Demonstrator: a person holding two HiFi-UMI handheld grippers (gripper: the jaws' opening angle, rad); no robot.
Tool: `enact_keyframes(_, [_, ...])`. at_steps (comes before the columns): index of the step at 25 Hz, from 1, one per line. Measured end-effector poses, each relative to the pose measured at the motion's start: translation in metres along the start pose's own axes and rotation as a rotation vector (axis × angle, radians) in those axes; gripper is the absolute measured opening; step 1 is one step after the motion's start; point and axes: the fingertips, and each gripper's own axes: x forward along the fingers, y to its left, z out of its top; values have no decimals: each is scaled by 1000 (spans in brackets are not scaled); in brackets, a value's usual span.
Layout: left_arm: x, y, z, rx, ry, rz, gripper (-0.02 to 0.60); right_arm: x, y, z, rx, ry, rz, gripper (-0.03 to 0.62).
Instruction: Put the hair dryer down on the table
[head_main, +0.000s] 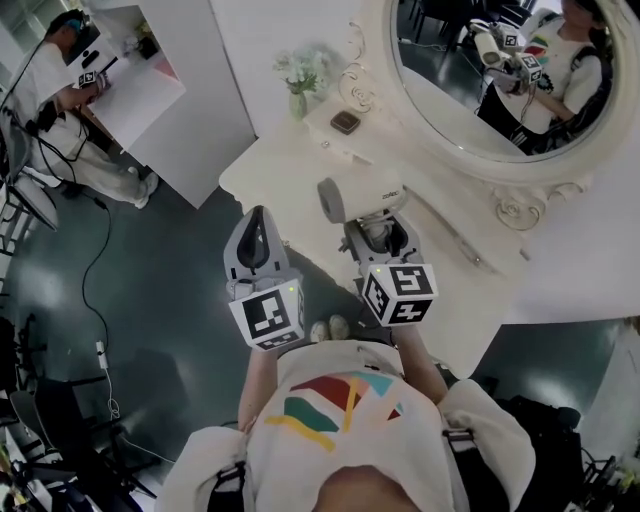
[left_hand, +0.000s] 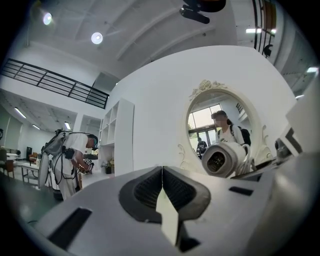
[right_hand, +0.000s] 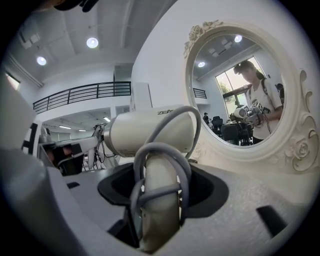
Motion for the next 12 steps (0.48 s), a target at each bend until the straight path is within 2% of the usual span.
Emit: enact_keyframes(12, [8, 4, -17, 46, 41, 23, 5, 33, -32, -74, -19, 239, -67, 258])
